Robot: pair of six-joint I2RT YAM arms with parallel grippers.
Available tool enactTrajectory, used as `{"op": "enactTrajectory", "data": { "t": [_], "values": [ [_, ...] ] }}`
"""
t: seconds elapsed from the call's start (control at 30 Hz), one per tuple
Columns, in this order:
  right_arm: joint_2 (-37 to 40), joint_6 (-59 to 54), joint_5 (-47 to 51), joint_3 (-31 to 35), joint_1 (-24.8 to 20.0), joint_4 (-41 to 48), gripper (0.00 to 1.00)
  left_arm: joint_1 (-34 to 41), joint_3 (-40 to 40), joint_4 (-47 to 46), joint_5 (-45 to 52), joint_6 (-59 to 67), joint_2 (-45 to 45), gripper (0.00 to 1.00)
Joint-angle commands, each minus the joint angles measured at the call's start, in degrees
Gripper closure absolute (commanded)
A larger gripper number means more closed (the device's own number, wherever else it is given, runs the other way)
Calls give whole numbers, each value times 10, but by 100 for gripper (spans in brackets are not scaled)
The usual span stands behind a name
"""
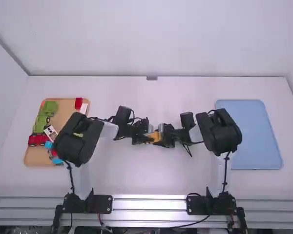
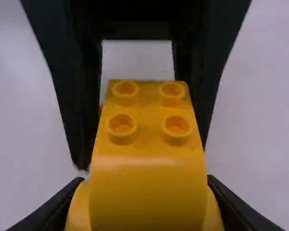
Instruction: Assemble lego blocks to make yellow taxi
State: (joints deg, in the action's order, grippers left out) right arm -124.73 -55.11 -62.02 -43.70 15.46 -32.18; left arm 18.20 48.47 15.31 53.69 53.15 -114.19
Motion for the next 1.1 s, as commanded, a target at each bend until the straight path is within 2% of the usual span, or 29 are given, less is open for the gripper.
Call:
{"op": "enactTrajectory", "data": {
  "t": [0.0, 0.13, 0.23, 0.3, 0.33, 0.43, 0.53, 0.6, 0.7, 0.73, 0.8, 0.9, 1.0, 1.07],
  "values": [
    [-5, 8, 4, -6, 7, -1, 57, -10, -20, -7, 33, -10, -26, 52],
    [-5, 8, 4, -6, 2, -1, 57, -49, -20, 26, 98, -10, -25, 44],
    [-5, 8, 4, -6, 2, -1, 57, -97, -21, 63, 192, -10, -13, 31],
    [-5, 10, 3, -6, -1, -1, 57, -126, -21, 90, 250, -10, -5, 15],
    [-5, 20, 4, -6, -5, -2, 58, -150, -22, 111, 294, -10, -2, 1],
    [-3, 47, 3, -6, -11, -12, 60, -188, -24, 144, 335, -13, 2, 1],
    [12, 86, 3, -6, -28, -8, 64, -205, -29, 153, 272, -49, 5, 1],
    [44, 110, 4, -5, -53, 24, 67, -198, -35, 174, 136, -160, 7, 1],
    [110, 114, 35, -6, -91, 104, 70, -177, -48, 207, -15, -270, 11, 1],
    [130, 114, 56, -6, -101, 133, 71, -172, -52, 214, -40, -286, 13, 1],
    [223, 114, 159, -6, -141, 242, 72, -154, -66, 240, -137, -346, 20, 1],
    [320, 114, 250, -6, -183, 338, 72, -136, -69, 239, -229, -385, 27, 1],
    [415, 114, 342, -6, -236, 409, 73, -109, -69, 228, -333, -416, 34, 1],
    [457, 118, 386, -4, -276, 421, 73, -93, -69, 224, -401, -435, 35, 1]
  ]
}}
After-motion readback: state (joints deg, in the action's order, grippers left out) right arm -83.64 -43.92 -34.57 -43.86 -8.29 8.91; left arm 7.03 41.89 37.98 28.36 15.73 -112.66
